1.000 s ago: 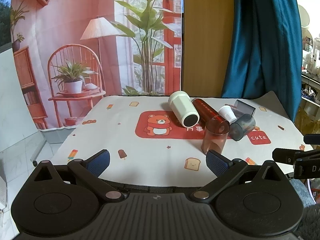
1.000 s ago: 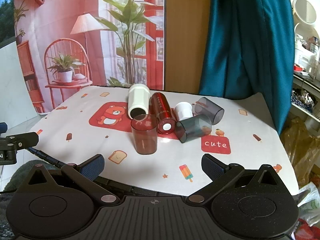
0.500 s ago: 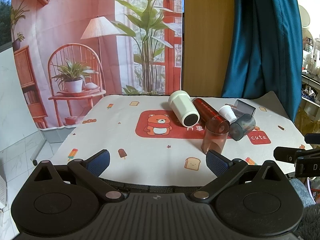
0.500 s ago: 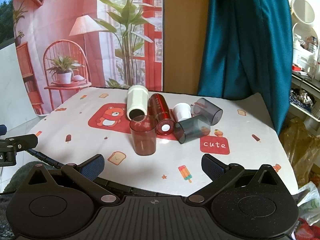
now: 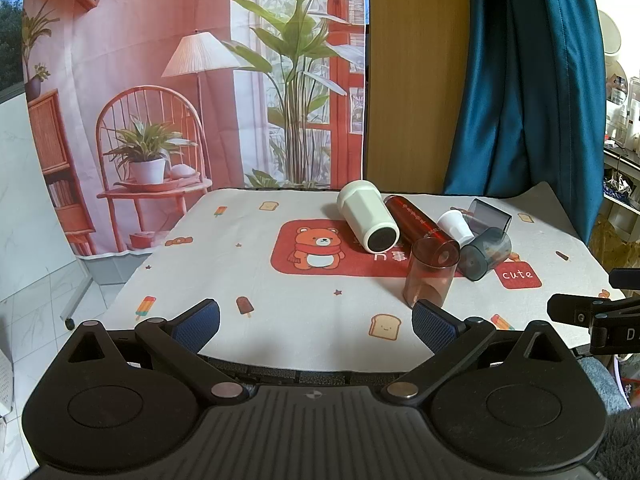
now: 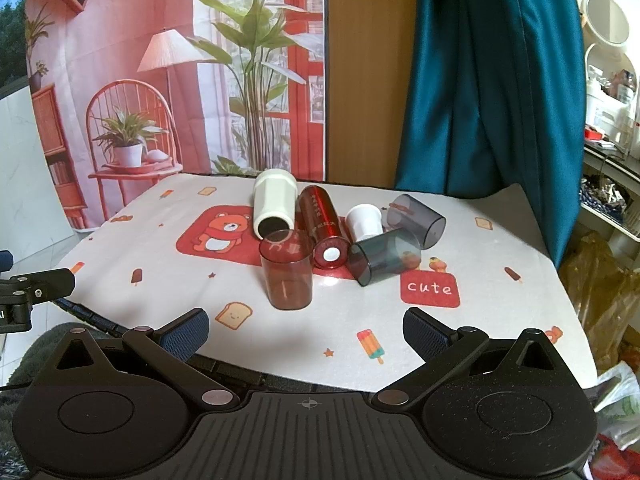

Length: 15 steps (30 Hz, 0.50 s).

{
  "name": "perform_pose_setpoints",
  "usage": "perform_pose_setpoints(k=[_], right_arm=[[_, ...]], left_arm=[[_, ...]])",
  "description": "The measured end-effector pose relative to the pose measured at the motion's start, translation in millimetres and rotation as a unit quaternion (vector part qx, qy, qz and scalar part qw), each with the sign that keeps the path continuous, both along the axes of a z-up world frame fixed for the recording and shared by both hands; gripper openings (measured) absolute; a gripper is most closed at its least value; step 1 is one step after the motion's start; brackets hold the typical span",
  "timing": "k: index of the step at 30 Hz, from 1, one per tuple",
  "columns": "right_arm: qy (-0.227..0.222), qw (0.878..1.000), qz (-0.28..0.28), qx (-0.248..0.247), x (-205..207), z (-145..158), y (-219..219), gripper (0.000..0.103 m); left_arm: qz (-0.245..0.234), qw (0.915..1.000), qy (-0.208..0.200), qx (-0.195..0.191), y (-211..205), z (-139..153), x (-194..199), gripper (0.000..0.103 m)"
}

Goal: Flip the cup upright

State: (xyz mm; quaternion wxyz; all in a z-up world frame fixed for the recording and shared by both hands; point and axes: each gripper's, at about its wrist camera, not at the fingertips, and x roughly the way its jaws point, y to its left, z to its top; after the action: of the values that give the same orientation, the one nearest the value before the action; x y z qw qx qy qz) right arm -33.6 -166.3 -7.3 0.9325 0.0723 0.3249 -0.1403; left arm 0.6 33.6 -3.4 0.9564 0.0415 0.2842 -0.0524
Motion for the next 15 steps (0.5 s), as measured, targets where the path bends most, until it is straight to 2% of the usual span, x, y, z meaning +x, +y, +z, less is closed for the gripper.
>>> perform_pose_setpoints(k=[15], right_arm=[[-0.001,1.0,-0.007,0.0,-0.9,-0.6,0.0,0.103]], left_arm=[[0.003,1.0,0.005,-0.002,-1.1,-2.3,1.2,0.103]])
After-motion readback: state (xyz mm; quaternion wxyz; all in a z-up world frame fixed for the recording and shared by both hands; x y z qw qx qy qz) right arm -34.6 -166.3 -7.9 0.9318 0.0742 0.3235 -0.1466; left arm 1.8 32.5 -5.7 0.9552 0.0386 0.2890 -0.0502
